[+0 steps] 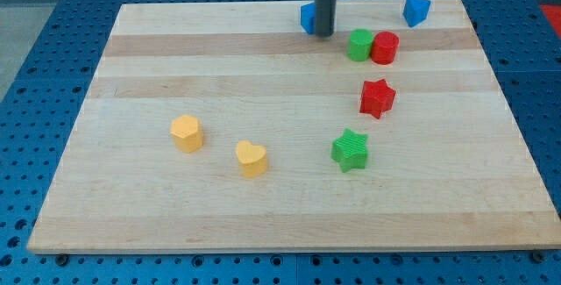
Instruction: Move the blue cube to the left side of the blue triangle
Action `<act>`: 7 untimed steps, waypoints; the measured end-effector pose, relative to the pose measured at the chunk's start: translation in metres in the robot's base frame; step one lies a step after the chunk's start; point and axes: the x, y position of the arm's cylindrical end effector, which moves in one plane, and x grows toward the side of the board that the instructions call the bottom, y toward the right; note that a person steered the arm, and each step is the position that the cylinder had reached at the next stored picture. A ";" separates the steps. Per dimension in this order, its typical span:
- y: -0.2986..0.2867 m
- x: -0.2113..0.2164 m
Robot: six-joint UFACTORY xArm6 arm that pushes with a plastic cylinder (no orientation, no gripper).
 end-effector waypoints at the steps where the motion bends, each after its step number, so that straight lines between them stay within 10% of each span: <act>1: 0.007 -0.013; 4: -0.109 0.046; 5: -0.116 0.005; 7: -0.019 -0.022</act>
